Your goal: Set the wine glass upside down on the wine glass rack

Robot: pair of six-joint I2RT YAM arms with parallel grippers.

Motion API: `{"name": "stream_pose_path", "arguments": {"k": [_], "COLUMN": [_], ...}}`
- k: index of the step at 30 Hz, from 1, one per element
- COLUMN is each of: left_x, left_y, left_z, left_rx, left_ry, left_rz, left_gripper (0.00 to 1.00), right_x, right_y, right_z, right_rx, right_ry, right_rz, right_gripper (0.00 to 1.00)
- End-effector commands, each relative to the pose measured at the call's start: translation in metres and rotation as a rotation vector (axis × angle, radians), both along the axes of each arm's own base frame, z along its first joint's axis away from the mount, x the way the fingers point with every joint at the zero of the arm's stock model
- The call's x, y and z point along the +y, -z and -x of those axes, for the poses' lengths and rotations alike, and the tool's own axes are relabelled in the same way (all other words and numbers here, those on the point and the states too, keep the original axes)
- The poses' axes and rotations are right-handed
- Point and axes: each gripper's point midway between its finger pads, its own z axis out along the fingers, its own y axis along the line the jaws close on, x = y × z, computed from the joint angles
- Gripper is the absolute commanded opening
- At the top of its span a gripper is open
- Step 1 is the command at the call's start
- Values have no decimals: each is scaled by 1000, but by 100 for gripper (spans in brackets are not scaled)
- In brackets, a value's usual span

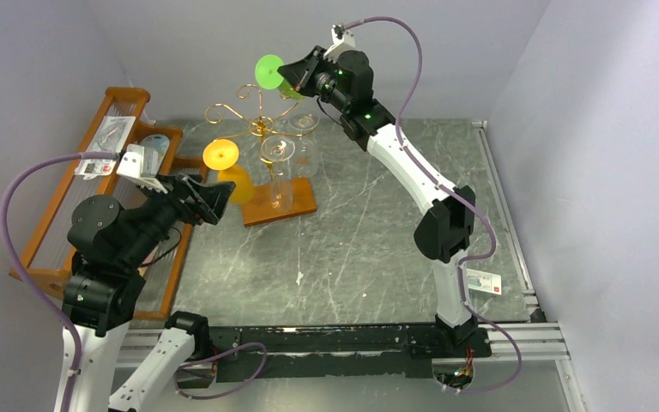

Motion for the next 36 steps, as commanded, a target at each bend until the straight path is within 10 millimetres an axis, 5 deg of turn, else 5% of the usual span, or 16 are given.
{"name": "stream_pose_path", "arguments": {"k": [1,11,36], "left_x": [3,8,23], "left_y": [-2,1,6], "left_z": [0,-1,-7], "left_rx": [-3,2,19], "left_ry": [-23,-49,-138], "left_rz": [15,4,-25], "left_gripper": [88,88,88], "right_x": [11,19,-32], "right_y": [-4,32,36], "right_z": [17,29,21], "right_rx": [31,181,271], "right_ry": [-104,-212,-136], "right_rz": [-23,55,112], "right_gripper": [0,0,0]}}
